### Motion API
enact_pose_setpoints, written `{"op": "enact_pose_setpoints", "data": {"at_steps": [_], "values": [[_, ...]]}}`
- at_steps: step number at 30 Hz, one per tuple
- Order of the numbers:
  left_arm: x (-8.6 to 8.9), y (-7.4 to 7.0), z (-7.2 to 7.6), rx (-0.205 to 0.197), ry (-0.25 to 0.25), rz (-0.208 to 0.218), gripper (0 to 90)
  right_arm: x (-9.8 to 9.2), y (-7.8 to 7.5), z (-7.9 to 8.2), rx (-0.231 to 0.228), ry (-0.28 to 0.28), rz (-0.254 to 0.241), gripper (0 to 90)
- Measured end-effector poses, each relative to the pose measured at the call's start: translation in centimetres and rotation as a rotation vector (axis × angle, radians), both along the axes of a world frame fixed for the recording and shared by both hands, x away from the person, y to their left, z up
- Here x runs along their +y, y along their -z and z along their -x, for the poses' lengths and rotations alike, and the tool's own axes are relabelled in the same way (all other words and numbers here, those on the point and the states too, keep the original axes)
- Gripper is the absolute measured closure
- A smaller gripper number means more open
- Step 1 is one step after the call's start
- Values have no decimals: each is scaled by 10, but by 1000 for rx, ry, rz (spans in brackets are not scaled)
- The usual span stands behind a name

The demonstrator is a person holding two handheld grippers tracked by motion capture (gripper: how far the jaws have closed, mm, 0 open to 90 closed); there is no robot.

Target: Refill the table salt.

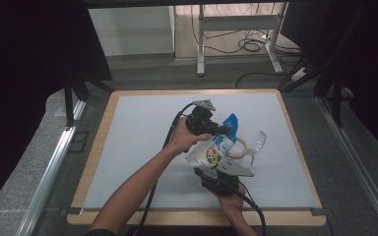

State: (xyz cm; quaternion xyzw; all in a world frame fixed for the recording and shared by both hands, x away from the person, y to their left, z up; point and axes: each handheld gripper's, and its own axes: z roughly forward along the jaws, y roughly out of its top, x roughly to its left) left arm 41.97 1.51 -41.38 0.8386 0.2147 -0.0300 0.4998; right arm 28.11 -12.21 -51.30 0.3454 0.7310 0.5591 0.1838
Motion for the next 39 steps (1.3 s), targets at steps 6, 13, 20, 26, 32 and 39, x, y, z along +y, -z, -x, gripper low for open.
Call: {"op": "enact_pose_setpoints", "data": {"at_steps": [6, 13, 20, 26, 32, 39], "values": [[-3, -3, -2, 1, 11, -18, 897, 1, -3, 1, 11, 5, -24, 541], [-6, -4, -7, 10, 20, -31, 897, 0, -7, 0, 21, 13, -51, 541], [-12, -5, -9, 16, 30, -45, 897, 3, -11, 0, 38, 36, -66, 542], [-15, -4, -11, 18, 34, -52, 897, 4, -13, -2, 49, 47, -79, 542], [-15, -4, -13, 21, 33, -57, 897, 5, -13, -3, 56, 47, -92, 542], [-14, -4, -13, 18, 36, -61, 897, 5, -12, -3, 55, 43, -93, 542]]}}
